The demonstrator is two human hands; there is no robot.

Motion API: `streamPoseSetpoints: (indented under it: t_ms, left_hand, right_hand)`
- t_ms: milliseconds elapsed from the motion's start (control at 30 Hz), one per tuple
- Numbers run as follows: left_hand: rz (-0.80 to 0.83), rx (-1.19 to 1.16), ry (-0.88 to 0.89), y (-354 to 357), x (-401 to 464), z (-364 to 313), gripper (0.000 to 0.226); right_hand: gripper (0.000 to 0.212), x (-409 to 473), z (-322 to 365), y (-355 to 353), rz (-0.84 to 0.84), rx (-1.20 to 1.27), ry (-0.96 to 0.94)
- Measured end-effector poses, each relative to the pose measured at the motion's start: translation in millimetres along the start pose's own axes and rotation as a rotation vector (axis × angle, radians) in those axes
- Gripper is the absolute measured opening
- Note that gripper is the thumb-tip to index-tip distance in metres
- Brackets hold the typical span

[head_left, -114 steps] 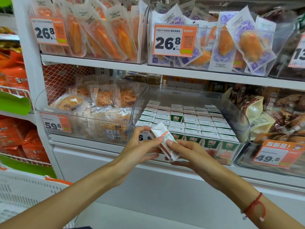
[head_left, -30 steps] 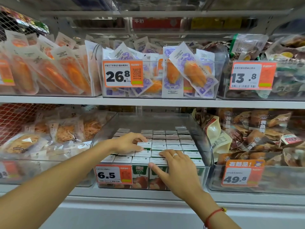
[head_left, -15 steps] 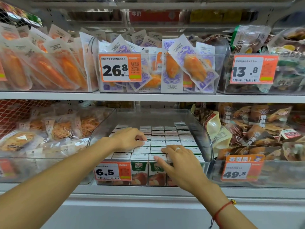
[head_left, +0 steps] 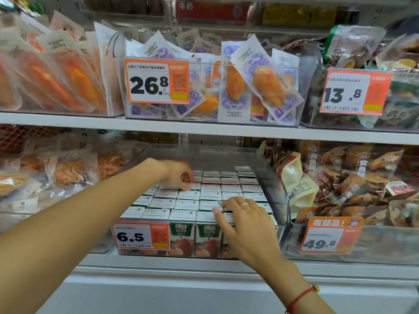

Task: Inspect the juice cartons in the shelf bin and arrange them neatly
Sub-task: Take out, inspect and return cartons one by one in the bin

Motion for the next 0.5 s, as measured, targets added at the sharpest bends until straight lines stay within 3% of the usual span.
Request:
streamPoseSetpoints:
  t_ms: [300, 500]
  left_hand:
    - [0.044, 0.040, 0.054, 5, -1, 0, 0.052]
    - [-0.073, -0.043, 0.042, 10, -10, 6, 0.049]
  right_hand:
    - [0.043, 0, -1, 2, -0.048, -0.009, -0.013]
    - [0.043, 0, 1, 2, -0.058, -0.044, -0.017]
Point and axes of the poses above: each hand's wrist, its own x-axis towards the middle knuckle, its own y-axis out of the palm, z = x × y, the point moved 2 cm from there along x, towards the middle knuckle, and after that the axes turned 15 degrees about x, right-handed, at the moved point
